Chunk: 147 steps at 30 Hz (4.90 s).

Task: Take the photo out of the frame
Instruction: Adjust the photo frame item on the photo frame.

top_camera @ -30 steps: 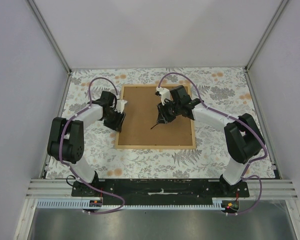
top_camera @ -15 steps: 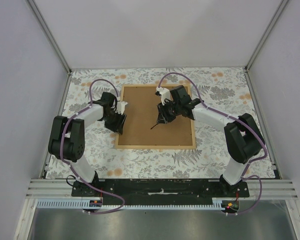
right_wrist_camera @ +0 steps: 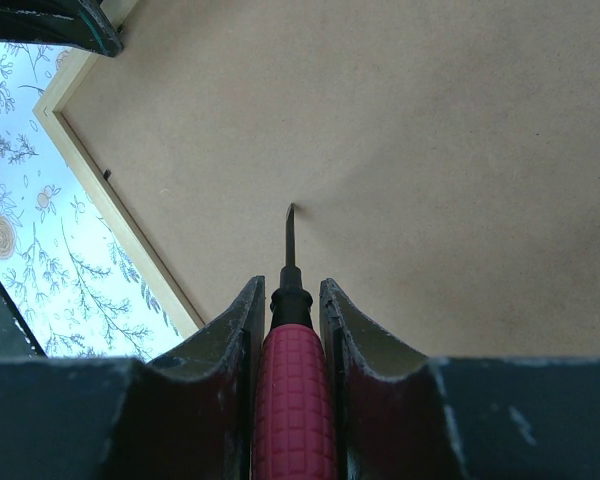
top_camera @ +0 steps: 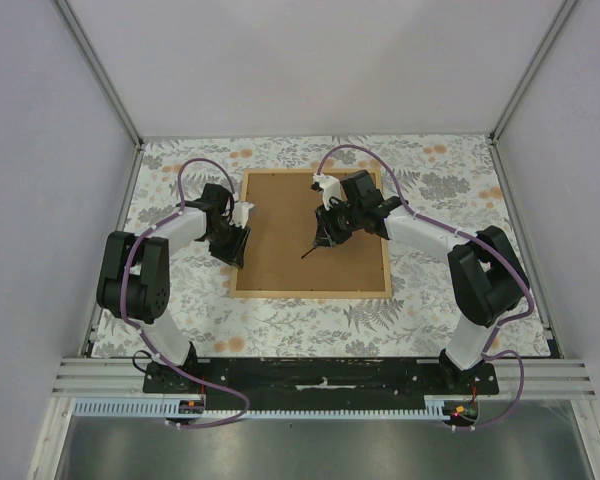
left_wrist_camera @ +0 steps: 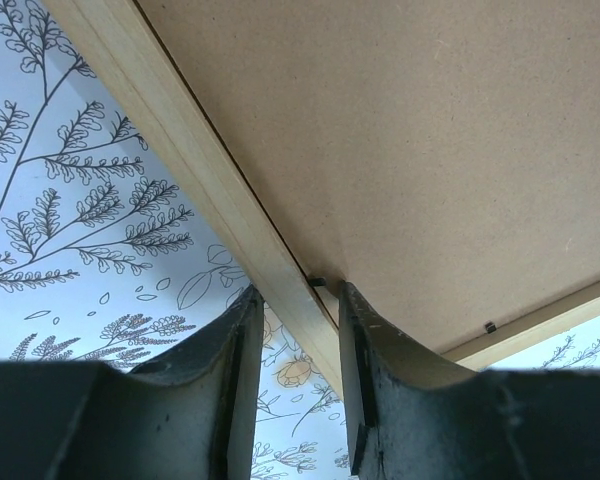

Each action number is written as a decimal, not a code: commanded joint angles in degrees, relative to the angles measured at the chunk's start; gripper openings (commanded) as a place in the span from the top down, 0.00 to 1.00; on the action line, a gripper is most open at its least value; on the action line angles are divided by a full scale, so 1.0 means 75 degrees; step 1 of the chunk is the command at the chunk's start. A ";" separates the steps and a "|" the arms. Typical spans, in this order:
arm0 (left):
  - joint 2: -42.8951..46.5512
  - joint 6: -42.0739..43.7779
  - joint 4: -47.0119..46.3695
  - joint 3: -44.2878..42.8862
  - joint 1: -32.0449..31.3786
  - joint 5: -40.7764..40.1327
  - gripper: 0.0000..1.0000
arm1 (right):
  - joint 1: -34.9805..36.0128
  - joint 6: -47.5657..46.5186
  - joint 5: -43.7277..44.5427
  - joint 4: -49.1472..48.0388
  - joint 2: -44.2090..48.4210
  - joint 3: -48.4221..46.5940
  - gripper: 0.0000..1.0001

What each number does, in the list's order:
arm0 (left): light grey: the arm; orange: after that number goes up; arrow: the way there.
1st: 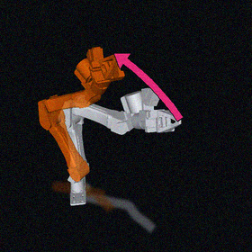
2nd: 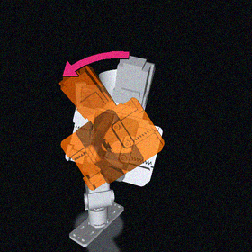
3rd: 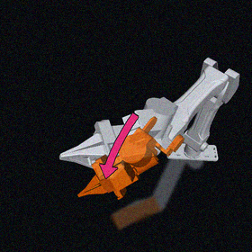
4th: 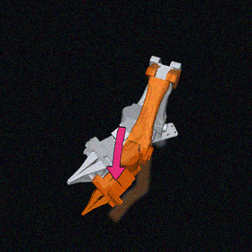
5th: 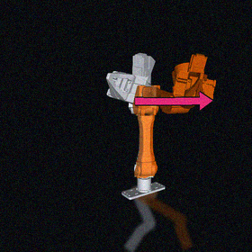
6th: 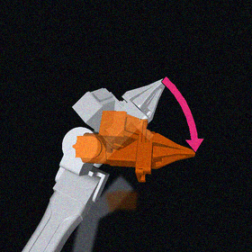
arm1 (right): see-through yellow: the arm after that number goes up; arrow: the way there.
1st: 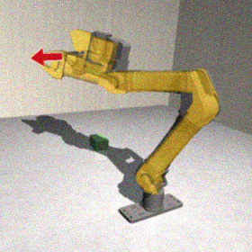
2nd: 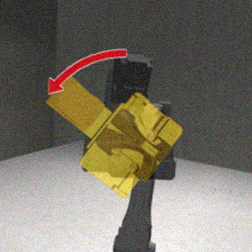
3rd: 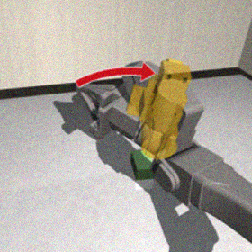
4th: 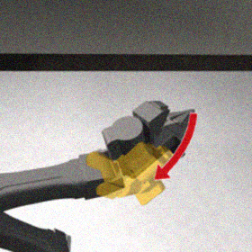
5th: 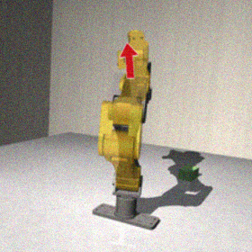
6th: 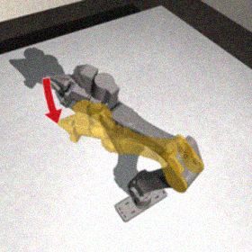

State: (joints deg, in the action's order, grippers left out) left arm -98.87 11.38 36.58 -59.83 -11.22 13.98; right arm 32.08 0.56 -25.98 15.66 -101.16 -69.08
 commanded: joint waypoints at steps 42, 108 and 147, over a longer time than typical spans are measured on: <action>0.0244 -0.0181 -0.0869 -0.0191 0.0195 0.0163 0.98 | -0.0023 -0.0203 0.0042 -0.0096 -0.0585 0.0105 1.00; 0.0316 -0.0380 -0.1139 0.0267 0.0254 -0.0293 0.52 | -0.0023 -0.0110 -0.0087 -0.0073 -0.0621 0.0058 1.00; 0.0175 -0.0005 -0.0435 0.0056 0.0313 -0.0211 0.56 | -0.0023 -0.0133 -0.0087 -0.0061 -0.0621 0.0070 1.00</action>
State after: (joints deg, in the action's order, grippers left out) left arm -97.56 9.47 30.61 -58.43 -9.26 12.03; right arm 31.44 0.47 -28.56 12.93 -103.48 -69.06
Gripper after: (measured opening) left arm 0.436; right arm 0.328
